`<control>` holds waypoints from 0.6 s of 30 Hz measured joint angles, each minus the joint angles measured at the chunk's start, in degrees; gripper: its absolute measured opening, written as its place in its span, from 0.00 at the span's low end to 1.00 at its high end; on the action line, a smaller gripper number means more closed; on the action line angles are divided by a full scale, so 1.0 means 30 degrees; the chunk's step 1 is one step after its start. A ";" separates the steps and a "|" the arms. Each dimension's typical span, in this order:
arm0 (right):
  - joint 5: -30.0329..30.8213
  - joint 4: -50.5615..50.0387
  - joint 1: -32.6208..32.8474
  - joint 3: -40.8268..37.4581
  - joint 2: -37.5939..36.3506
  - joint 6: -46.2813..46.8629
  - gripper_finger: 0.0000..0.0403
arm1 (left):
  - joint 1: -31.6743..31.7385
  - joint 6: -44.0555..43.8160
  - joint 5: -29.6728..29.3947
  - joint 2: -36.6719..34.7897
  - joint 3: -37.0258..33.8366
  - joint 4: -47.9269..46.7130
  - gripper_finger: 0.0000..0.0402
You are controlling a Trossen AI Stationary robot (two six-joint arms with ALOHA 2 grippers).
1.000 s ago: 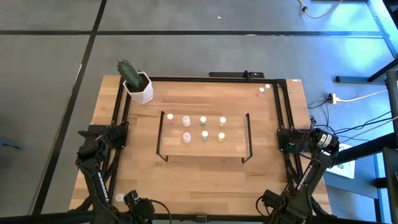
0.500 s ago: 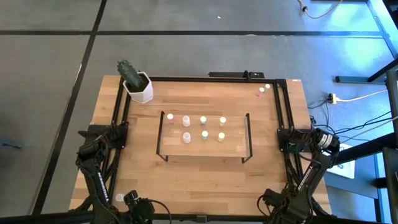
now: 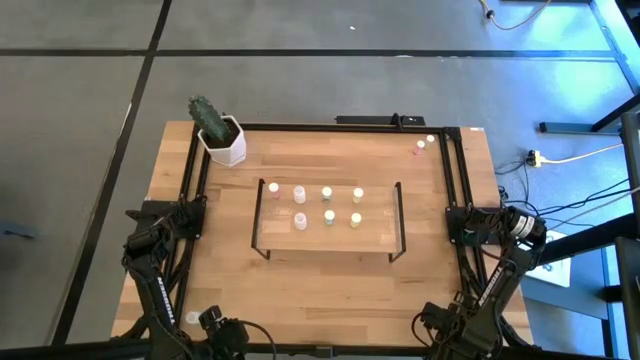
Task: Pick and place medicine bottles onto shelf by color
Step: Put the bottom pink pill bottle on the shelf aligned with the other pink pill bottle
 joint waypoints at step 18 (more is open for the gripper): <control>-0.0015 -0.0007 -0.0015 0.0000 0.0000 0.0124 0.30 | 0.0000 -0.0003 -0.0003 0.0000 0.0000 0.0000 0.53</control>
